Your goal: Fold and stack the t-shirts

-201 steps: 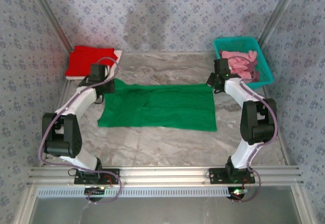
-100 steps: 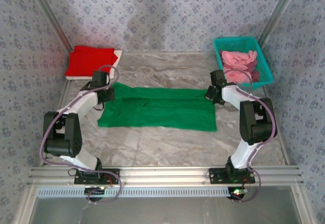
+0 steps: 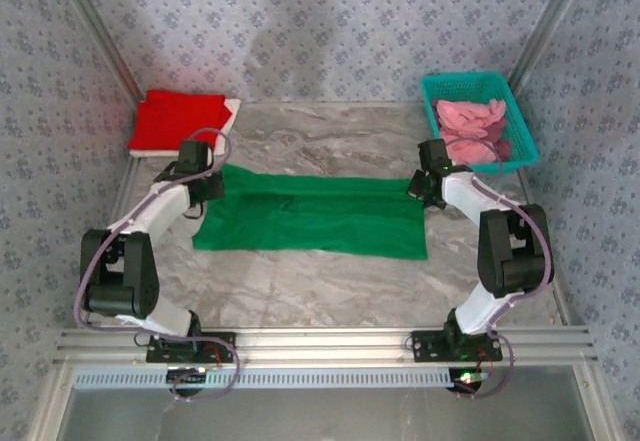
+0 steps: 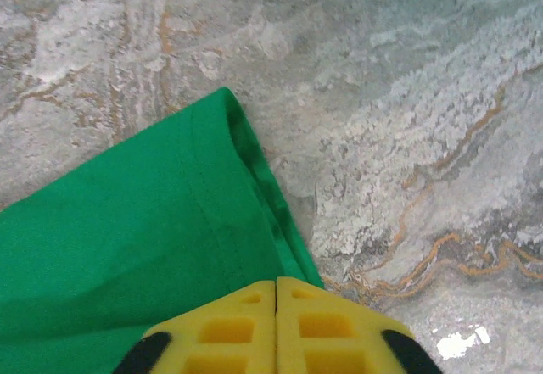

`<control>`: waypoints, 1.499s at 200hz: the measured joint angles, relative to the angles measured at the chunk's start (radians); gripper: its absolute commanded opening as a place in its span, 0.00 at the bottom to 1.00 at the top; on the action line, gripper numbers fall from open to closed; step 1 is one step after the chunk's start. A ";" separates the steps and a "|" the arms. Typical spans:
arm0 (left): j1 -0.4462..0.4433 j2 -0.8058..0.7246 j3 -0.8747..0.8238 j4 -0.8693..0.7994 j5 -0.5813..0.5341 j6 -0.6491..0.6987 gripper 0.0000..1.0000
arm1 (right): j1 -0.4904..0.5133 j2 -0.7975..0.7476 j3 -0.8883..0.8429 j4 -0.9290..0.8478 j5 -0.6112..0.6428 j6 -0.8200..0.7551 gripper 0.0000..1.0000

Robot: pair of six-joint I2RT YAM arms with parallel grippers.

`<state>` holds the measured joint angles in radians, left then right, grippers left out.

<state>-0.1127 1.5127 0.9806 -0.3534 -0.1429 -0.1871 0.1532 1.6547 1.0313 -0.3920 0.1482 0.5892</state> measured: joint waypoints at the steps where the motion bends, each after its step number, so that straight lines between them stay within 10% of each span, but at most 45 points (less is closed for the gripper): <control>1: 0.000 0.000 -0.002 -0.001 0.000 0.000 0.41 | 0.000 0.000 -0.001 0.000 0.000 0.002 0.20; 61: -0.002 -0.060 -0.072 -0.015 0.009 -0.039 0.53 | -0.001 -0.083 -0.050 -0.037 -0.005 0.001 0.39; 104: -0.041 0.013 0.093 0.009 0.145 0.049 0.52 | 0.009 -0.039 0.068 -0.008 -0.060 -0.043 0.02; 198: -0.158 0.525 0.473 -0.128 0.237 0.160 0.63 | 0.037 0.168 0.096 0.071 -0.157 -0.043 0.00; 269: -0.160 0.555 0.513 -0.171 0.281 0.155 0.04 | 0.037 0.174 0.090 0.091 -0.157 -0.043 0.00; 300: -0.163 0.496 0.472 -0.171 0.283 0.133 0.00 | 0.036 0.174 0.090 0.090 -0.157 -0.043 0.00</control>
<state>-0.2752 2.0090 1.4521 -0.5243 0.1406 -0.0540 0.1894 1.8282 1.1213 -0.3016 -0.0090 0.5457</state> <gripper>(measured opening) 0.043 0.066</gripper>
